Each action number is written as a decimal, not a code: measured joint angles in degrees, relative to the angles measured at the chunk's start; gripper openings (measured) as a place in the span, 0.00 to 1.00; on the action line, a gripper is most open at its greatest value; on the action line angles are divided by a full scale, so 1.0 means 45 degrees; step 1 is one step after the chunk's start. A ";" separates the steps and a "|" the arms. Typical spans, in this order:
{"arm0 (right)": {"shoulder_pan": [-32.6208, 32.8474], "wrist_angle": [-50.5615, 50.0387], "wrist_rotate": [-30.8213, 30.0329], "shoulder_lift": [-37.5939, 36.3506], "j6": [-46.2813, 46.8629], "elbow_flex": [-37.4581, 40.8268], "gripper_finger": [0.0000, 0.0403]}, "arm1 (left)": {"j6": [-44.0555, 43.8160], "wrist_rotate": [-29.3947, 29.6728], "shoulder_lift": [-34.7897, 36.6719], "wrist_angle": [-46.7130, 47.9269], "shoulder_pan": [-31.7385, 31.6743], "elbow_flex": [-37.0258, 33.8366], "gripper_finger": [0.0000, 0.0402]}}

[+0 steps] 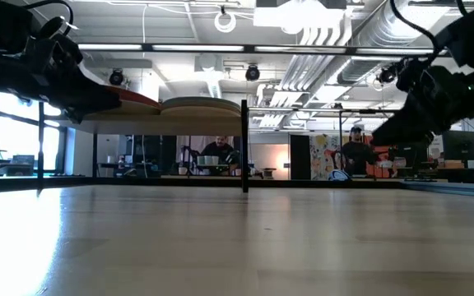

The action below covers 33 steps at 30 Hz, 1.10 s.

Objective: Place and stack plates onto a shelf
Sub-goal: Return to Home Position

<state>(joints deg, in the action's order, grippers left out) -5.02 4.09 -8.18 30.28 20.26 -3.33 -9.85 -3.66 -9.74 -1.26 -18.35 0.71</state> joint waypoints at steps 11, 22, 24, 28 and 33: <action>0.0000 0.0196 -0.0197 0.0015 0.0660 0.0616 0.35 | 0.0000 0.0000 0.0005 -0.0001 0.0010 0.0000 0.25; -0.0007 -0.0376 -0.0423 0.0015 0.0066 0.0616 0.35 | -0.0003 0.0012 0.1206 -0.0004 0.1653 0.0005 0.25; -0.0005 -0.0376 -0.0423 0.0015 0.0066 0.0616 0.35 | 0.0000 0.0010 0.1631 -0.0003 0.2131 0.0005 0.25; -0.0005 -0.0376 -0.0423 0.0015 0.0061 0.0616 0.35 | 0.0000 -0.0010 0.2097 -0.0194 0.3133 0.0029 0.25; -0.0005 -0.0376 -0.0423 -0.0154 0.0061 0.0616 0.35 | -0.0005 -0.0023 0.2118 -0.0198 0.4264 0.0018 0.25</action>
<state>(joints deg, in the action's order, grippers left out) -5.04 2.39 -10.09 29.59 20.53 -0.56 -9.87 -3.76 -0.21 -2.15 0.84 0.79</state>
